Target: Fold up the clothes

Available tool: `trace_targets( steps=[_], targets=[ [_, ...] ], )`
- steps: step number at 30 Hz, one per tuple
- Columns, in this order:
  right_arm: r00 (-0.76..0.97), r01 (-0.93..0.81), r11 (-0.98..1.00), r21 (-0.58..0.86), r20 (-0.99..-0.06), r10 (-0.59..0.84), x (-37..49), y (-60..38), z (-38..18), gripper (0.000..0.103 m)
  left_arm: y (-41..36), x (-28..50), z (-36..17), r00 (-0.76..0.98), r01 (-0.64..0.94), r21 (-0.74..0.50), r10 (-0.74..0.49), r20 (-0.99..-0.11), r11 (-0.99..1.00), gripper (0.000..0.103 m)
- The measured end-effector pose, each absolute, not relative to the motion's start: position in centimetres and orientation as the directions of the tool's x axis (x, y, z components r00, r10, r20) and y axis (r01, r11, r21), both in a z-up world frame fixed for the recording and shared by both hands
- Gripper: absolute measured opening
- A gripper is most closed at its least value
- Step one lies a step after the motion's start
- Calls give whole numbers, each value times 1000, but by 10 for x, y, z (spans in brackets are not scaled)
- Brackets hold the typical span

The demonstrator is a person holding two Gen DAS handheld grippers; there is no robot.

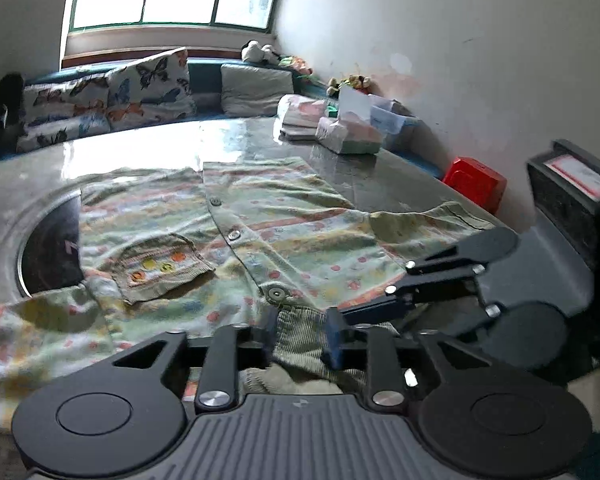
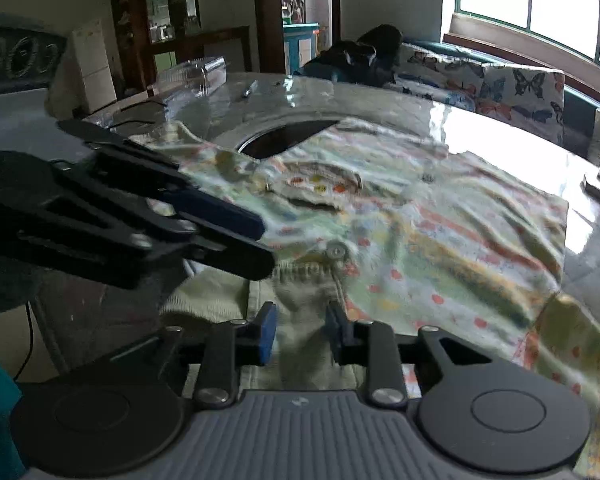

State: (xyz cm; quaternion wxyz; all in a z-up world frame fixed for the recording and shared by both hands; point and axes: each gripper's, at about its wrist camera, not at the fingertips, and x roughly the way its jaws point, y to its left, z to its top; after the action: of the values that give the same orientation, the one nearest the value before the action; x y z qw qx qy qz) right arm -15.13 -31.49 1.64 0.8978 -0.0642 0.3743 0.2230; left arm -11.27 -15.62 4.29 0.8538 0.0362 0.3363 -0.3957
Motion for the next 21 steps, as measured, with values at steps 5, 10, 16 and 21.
trace_targets(
  steps=[5, 10, 16, 21],
  targets=[
    [650, -396, 914, 83, -678, 343, -162, -330, 23, 44, -167, -107, 31, 455, 681, -222, -641, -618, 698, 45],
    [704, -248, 961, 124, -658, 267, -172, -367, 26, 56, -169, -105, 20, 455, 661, -226, -622, -637, 716, 51],
    [757, -33, 986, 166, -640, 133, -178, -420, 19, 65, -173, -109, 19, 461, 664, -215, -619, -636, 716, 67],
    [773, 136, 973, 186, -634, 13, -178, -464, 11, 75, -176, -112, 16, 464, 662, -202, -606, -645, 722, 87]
  ],
)
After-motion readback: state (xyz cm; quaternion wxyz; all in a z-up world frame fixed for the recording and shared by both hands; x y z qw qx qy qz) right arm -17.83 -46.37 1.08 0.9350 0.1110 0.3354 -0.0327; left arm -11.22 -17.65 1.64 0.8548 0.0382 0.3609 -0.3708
